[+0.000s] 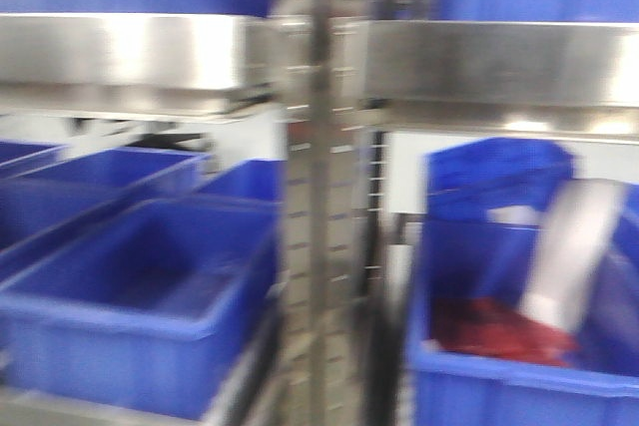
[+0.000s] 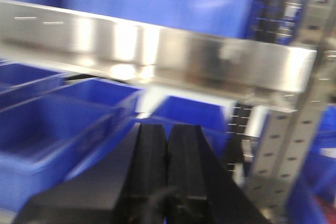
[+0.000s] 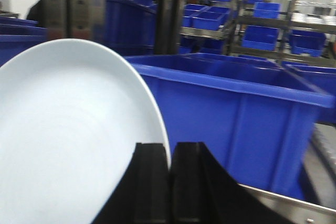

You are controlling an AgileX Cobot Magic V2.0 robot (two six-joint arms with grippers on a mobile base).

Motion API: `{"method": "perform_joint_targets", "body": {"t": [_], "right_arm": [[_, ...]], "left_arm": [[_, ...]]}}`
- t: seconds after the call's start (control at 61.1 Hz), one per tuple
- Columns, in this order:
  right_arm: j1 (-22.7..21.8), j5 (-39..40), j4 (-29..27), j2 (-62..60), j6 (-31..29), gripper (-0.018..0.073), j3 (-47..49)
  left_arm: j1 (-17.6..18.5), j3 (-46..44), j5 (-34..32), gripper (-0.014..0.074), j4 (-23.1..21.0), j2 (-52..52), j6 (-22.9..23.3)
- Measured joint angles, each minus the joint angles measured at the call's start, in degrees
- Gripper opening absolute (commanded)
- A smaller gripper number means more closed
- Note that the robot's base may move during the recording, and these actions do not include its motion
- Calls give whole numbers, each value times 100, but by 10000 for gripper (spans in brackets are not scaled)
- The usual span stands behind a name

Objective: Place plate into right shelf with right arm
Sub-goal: 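Extend the right arm with the plate toward a shelf bin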

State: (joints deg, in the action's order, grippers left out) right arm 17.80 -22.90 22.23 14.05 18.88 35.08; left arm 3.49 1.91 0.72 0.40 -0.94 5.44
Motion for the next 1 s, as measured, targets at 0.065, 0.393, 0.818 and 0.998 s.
{"method": "perform_joint_targets", "body": {"t": [0.065, 0.393, 0.818, 0.998], "right_arm": [[0, 0, 0, 0, 0, 55, 0], [0, 0, 0, 0, 0, 55, 0], [0, 0, 0, 0, 0, 55, 0], [0, 0, 0, 0, 0, 55, 0]], "left_arm": [[0, 0, 0, -47, 0, 0, 0], [0, 0, 0, -47, 0, 0, 0], [0, 0, 0, -47, 0, 0, 0], [0, 0, 0, -47, 0, 0, 0]]}}
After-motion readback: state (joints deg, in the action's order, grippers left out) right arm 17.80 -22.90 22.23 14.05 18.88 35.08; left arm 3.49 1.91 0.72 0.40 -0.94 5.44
